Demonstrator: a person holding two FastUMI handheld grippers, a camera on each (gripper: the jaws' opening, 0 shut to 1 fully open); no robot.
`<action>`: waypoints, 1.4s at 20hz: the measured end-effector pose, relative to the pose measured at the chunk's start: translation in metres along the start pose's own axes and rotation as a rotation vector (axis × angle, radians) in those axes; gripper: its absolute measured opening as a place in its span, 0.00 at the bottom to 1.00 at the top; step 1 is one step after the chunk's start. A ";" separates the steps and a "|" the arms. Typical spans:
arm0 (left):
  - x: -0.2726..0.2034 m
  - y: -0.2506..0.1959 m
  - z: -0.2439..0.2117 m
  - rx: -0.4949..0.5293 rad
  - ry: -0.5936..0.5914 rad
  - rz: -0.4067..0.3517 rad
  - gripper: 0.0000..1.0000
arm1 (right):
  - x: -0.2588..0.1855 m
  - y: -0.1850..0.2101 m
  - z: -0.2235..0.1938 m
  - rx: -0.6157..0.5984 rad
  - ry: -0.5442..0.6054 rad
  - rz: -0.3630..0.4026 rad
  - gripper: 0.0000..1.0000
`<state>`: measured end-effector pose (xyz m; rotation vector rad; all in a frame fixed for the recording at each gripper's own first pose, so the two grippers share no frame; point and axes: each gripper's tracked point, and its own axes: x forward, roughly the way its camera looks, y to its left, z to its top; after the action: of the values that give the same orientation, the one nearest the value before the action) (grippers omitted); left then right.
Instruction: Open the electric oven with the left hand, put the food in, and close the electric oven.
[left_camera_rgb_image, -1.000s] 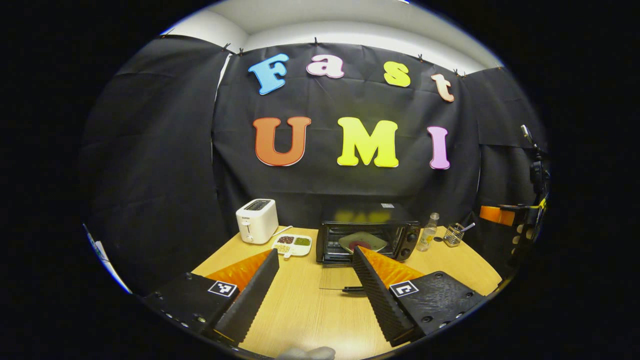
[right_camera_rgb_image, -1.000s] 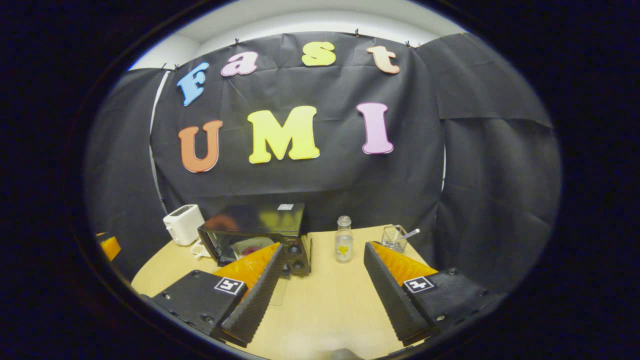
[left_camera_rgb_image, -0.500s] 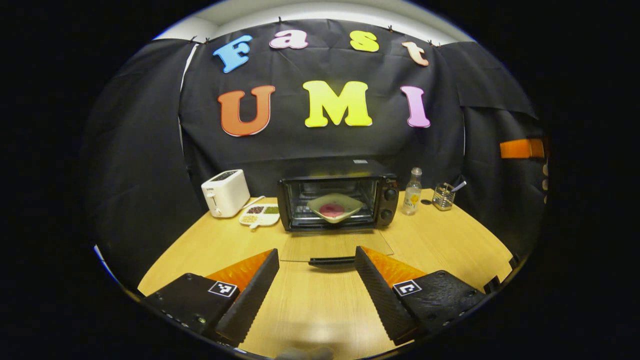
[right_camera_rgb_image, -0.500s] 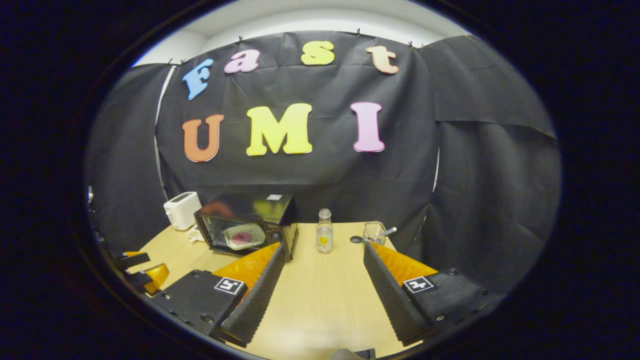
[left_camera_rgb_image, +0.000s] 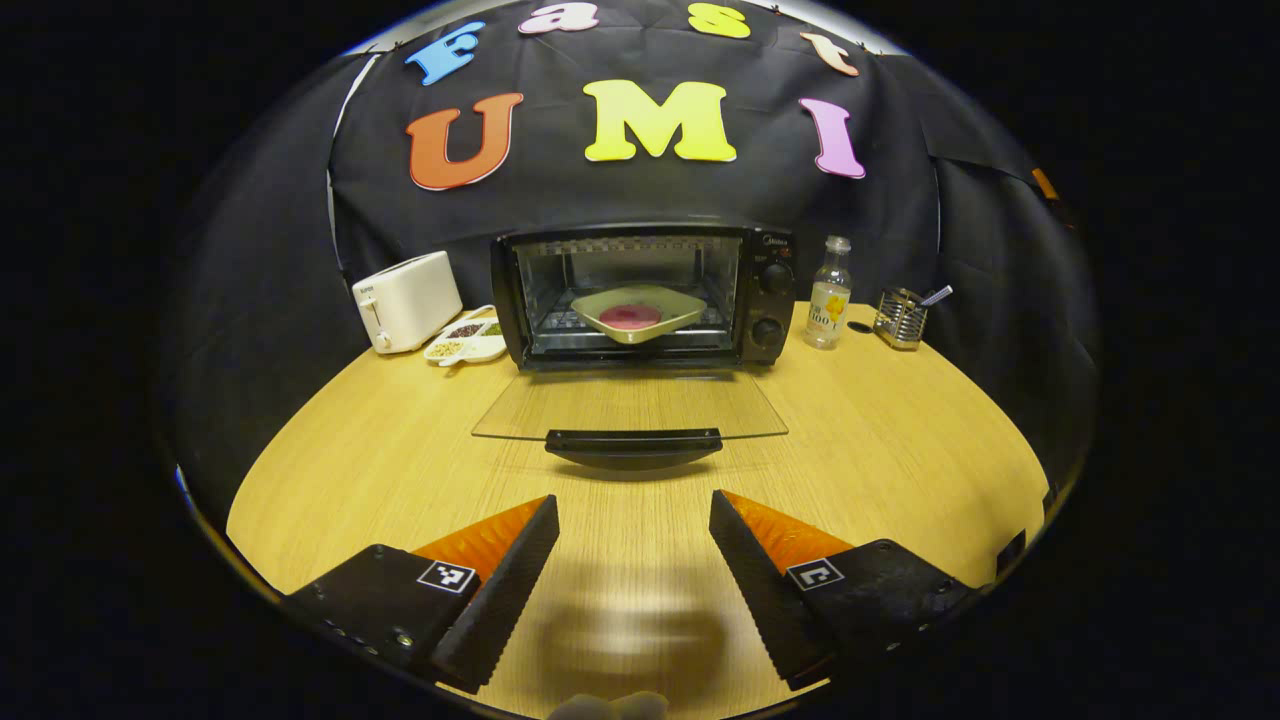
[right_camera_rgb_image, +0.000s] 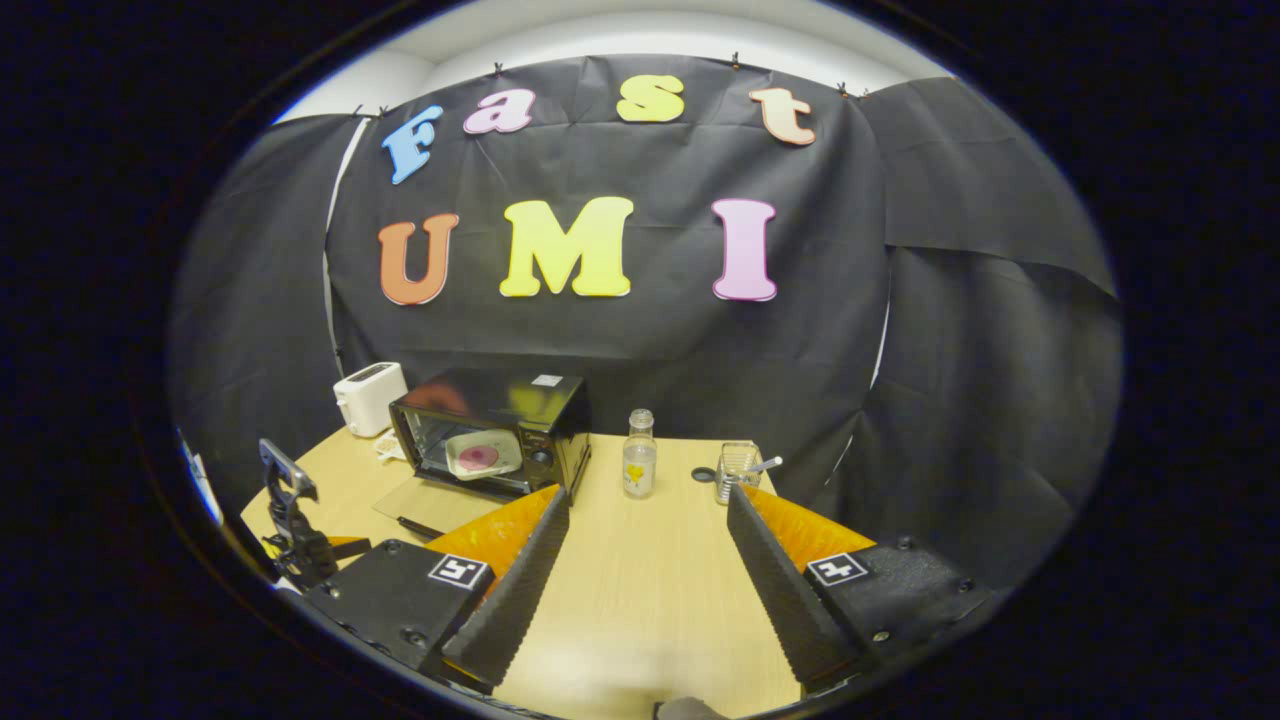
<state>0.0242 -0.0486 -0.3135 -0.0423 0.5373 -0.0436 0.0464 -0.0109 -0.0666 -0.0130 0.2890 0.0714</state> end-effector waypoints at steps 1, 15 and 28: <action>0.007 -0.002 -0.004 -0.004 0.007 -0.003 0.97 | 0.000 -0.002 -0.001 -0.002 0.005 -0.001 0.96; 0.079 -0.002 -0.017 -0.014 0.071 -0.023 0.96 | 0.019 -0.014 -0.009 0.014 0.060 -0.053 1.00; 0.087 0.005 0.010 0.001 0.070 -0.036 1.00 | 0.022 -0.014 -0.011 0.066 0.063 -0.065 0.96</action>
<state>0.1043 -0.0481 -0.3492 -0.0492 0.6060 -0.0806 0.0651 -0.0234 -0.0832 0.0409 0.3539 -0.0030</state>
